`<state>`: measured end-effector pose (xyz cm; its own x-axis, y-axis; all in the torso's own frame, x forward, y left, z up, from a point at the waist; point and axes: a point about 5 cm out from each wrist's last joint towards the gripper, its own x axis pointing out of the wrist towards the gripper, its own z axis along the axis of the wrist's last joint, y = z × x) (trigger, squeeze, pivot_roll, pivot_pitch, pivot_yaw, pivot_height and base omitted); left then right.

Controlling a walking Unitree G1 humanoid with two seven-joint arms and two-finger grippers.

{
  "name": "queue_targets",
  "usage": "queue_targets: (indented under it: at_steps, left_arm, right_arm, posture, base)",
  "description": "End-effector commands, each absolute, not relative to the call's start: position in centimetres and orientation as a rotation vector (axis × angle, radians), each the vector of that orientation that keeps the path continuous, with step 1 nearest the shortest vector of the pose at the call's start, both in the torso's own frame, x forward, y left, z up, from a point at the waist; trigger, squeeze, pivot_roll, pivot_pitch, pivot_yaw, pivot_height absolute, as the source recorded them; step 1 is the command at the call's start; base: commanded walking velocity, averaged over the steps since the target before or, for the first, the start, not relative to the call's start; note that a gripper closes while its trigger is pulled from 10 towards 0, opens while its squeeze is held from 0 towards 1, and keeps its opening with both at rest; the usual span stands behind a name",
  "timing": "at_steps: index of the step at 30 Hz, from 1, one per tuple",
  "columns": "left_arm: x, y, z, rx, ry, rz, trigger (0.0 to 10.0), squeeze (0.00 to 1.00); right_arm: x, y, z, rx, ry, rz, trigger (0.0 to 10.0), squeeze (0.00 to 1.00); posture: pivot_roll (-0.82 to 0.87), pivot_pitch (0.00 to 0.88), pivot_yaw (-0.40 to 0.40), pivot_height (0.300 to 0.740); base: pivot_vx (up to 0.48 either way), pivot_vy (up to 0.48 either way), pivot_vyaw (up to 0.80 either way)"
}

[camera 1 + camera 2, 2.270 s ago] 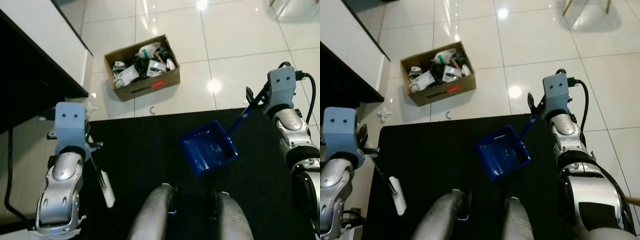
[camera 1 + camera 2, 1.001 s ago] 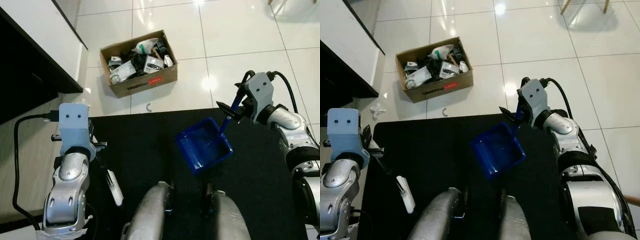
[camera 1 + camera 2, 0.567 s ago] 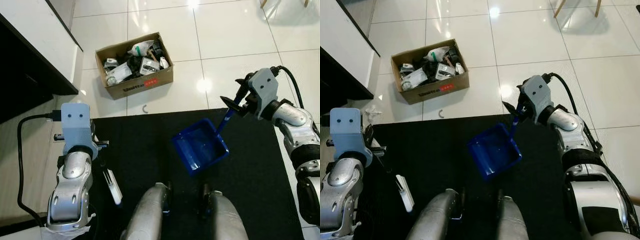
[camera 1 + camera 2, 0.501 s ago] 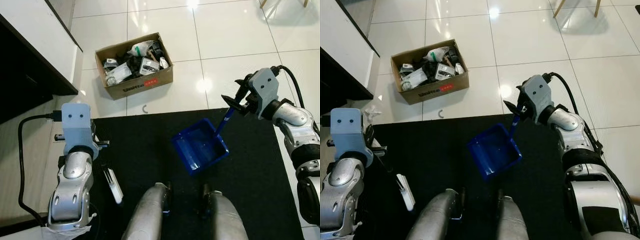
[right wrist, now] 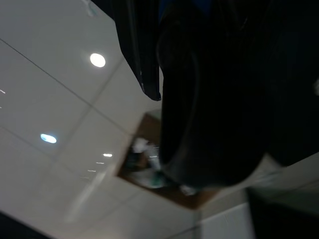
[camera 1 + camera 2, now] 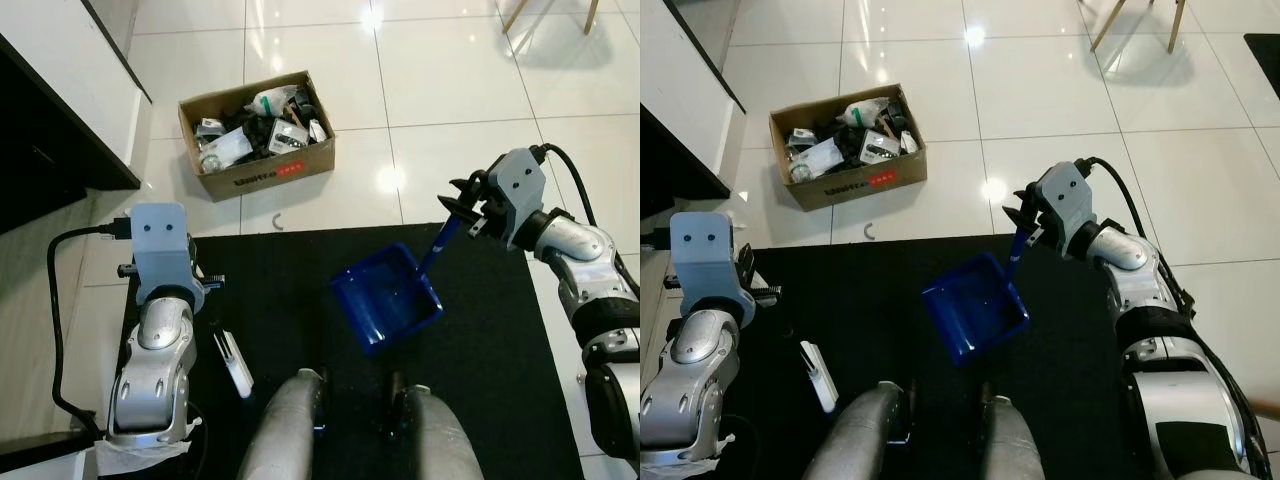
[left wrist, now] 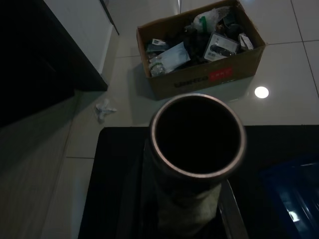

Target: Sweep floor

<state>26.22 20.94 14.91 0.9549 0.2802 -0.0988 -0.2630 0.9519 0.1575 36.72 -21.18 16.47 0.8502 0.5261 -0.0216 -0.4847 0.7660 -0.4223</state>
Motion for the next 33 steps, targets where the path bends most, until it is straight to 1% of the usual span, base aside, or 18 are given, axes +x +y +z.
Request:
queue_targets:
  at_steps: [1, 4, 5, 6, 10, 13, 17, 19, 21, 23, 27, 28, 29, 30, 33]
  left_arm:
    - [26.1, 21.1, 14.3, 0.162, 0.131, 0.302, 10.0, 0.0]
    - [26.6, 20.7, 14.5, 0.174, 0.111, 0.279, 10.0, 0.0]
    - [26.6, 20.7, 14.5, 0.174, 0.111, 0.279, 10.0, 0.0]
    - [26.8, 20.5, 14.7, 0.168, 0.097, 0.268, 10.0, 0.0]
    - [27.1, 20.4, 15.2, 0.153, 0.076, 0.242, 10.0, 0.0]
    - [27.6, 19.9, 17.4, 0.096, -0.01, 0.13, 10.0, 0.0]
    - [27.8, 19.6, 19.3, 0.057, -0.081, 0.051, 10.0, 0.0]
    - [27.8, 19.1, 19.8, 0.118, -0.102, -0.011, 10.0, 0.0]
    - [27.9, 19.0, 19.8, 0.15, -0.107, -0.024, 10.0, 0.0]
    - [27.9, 18.8, 19.8, 0.201, -0.129, -0.022, 10.0, 0.0]
    - [27.7, 18.4, 19.8, 0.234, -0.158, -0.033, 10.0, 0.0]
    - [27.4, 18.0, 19.4, 0.297, -0.17, -0.059, 10.0, 0.0]
    - [27.4, 18.0, 19.4, 0.297, -0.17, -0.059, 10.0, 0.0]
    - [27.1, 17.5, 18.7, 0.345, -0.165, -0.111, 10.0, 0.0]
    - [26.8, 16.8, 17.6, 0.323, -0.134, -0.15, 10.0, 0.0]
  right_arm:
    - [36.8, -22.0, 17.3, -0.414, -0.162, 0.435, 10.0, 0.0]
    - [36.8, -22.1, 17.7, -0.356, -0.221, 0.341, 10.0, 0.0]
    - [36.8, -22.1, 17.7, -0.356, -0.221, 0.341, 10.0, 0.0]
    - [36.6, -22.1, 17.6, -0.334, -0.234, 0.334, 10.0, 0.0]
    - [36.4, -22.0, 17.4, -0.308, -0.251, 0.328, 10.0, 0.0]
    - [35.8, -21.6, 18.0, -0.275, -0.311, 0.347, 10.0, 0.0]
    - [35.7, -21.1, 18.5, -0.249, -0.341, 0.351, 10.0, 0.0]
    - [35.8, -20.5, 18.3, -0.22, -0.339, 0.354, 10.0, 0.0]
    - [35.9, -20.3, 18.2, -0.208, -0.335, 0.352, 10.0, 0.0]
    - [35.9, -19.7, 17.6, -0.197, -0.316, 0.362, 10.0, 0.0]
    - [35.8, -19.3, 17.0, -0.194, -0.296, 0.372, 10.0, 0.0]
    - [35.8, -19.2, 16.7, -0.19, -0.282, 0.372, 10.0, 0.0]
    - [35.8, -19.2, 16.7, -0.19, -0.282, 0.372, 10.0, 0.0]
    - [35.8, -19.0, 16.3, -0.188, -0.261, 0.374, 10.0, 0.0]
    - [35.7, -18.6, 15.6, -0.188, -0.226, 0.384, 10.0, 0.0]
  posture:
    - [0.12, 0.197, -0.008, 0.74]
    - [0.12, 0.171, -0.002, 0.74]
    - [0.12, 0.171, -0.002, 0.74]
    - [0.12, 0.139, 0.004, 0.74]
    - [0.11, 0.131, 0.009, 0.74]
    - [0.09, 0.105, 0.019, 0.74]
    - [0.07, 0.085, 0.015, 0.74]
    - [0.07, 0.07, 0.012, 0.74]
    - [0.07, 0.07, 0.012, 0.74]
    - [0.08, 0.047, 0.014, 0.74]
    - [0.08, 0.042, 0.014, 0.74]
    - [0.09, 0.038, 0.015, 0.74]
    - [0.09, 0.038, 0.015, 0.74]
    - [0.08, 0.032, 0.022, 0.74]
    - [0.07, 0.026, 0.043, 0.74]
  base:
    - [0.0, 0.0, 0.0]
    - [0.0, 0.0, 0.0]
    - [0.0, 0.0, 0.0]
    - [0.0, 0.0, 0.0]
    - [0.0, 0.0, 0.0]
    - [0.0, 0.0, 0.0]
    - [0.0, 0.0, 0.0]
    - [0.0, 0.0, 0.0]
    - [0.0, 0.0, 0.0]
    - [0.0, 0.0, 0.0]
    - [0.0, 0.0, 0.0]
    - [0.0, 0.0, 0.0]
    - [0.0, 0.0, 0.0]
    - [0.0, 0.0, 0.0]
    - [0.0, 0.0, 0.0]
